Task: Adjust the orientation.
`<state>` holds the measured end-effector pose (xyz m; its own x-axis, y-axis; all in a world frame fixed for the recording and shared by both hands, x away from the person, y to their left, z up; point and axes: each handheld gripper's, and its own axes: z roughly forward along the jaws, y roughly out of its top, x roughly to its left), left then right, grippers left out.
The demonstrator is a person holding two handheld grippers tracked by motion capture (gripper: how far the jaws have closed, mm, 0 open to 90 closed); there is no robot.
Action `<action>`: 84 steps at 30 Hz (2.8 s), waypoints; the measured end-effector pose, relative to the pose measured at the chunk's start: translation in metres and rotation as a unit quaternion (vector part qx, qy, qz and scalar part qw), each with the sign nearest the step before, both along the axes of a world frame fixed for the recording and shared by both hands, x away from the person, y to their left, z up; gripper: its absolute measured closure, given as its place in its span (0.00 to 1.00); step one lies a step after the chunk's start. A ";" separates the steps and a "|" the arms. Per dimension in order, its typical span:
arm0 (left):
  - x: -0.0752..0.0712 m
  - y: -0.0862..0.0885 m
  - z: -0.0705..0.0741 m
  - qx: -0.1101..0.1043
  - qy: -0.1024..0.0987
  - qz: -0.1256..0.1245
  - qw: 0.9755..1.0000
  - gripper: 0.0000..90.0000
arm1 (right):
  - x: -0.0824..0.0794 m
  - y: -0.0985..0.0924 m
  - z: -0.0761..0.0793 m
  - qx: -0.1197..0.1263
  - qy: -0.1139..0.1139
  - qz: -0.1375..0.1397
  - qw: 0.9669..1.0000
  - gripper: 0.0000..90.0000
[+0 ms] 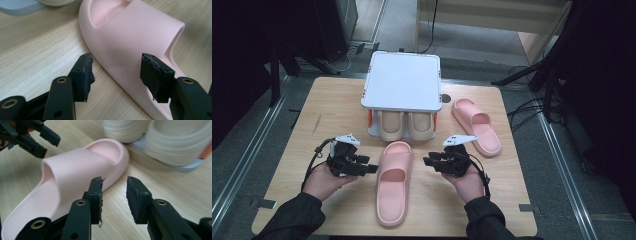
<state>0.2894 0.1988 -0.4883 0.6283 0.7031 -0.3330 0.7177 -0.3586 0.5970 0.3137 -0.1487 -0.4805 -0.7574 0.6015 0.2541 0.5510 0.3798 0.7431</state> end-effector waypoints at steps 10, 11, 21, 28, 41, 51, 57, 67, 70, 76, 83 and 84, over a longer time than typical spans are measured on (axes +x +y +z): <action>0.012 0.003 0.003 -0.007 -0.002 0.003 1.000 0.47 | 0.017 -0.041 0.003 0.015 0.003 -0.050 0.999 0.73; 0.013 0.003 0.003 -0.006 -0.002 0.000 1.000 0.46 | 0.018 -0.044 0.003 0.015 0.005 -0.056 0.998 0.73; 0.014 0.005 0.002 -0.006 0.006 0.002 1.000 0.45 | 0.042 -0.073 0.002 0.004 -0.004 -0.088 0.996 0.71; 0.010 0.009 0.001 -0.006 0.009 0.006 1.000 0.43 | 0.062 -0.097 -0.003 0.010 0.001 -0.129 0.992 0.70; -0.008 0.024 0.000 -0.006 0.006 0.030 1.000 0.44 | 0.103 -0.125 -0.010 -0.007 0.000 -0.184 0.983 0.65; -0.021 0.038 -0.002 -0.007 0.009 0.054 0.998 0.44 | 0.129 -0.121 -0.022 -0.005 0.018 -0.182 0.983 0.65; -0.030 0.042 0.001 -0.019 -0.004 0.054 0.998 0.44 | 0.141 -0.112 -0.031 -0.032 0.023 -0.179 0.983 0.70; -0.035 0.046 0.002 -0.022 -0.009 0.060 0.998 0.44 | 0.147 -0.112 -0.018 -0.042 0.013 -0.194 0.980 0.92; -0.034 0.045 0.003 -0.023 -0.011 0.058 0.998 0.44 | 0.145 -0.116 -0.010 -0.033 -0.002 -0.201 0.979 0.95; -0.031 0.043 0.002 -0.022 -0.008 0.056 0.998 0.43 | 0.139 -0.119 0.001 -0.015 0.017 -0.211 0.977 0.95; -0.023 0.039 0.002 -0.017 -0.002 0.051 0.999 0.43 | 0.118 -0.114 0.018 -0.007 0.007 -0.192 0.981 0.95; -0.022 0.038 0.002 -0.017 -0.004 0.050 0.999 0.44 | 0.113 -0.113 0.020 -0.010 0.006 -0.189 0.982 0.95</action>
<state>0.2672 0.2370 -0.4863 0.5574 0.7516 -0.3529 0.7447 -0.2646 0.6126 0.4271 -0.2620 -0.4602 -0.4766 0.8437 0.2471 0.6640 0.1612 0.7301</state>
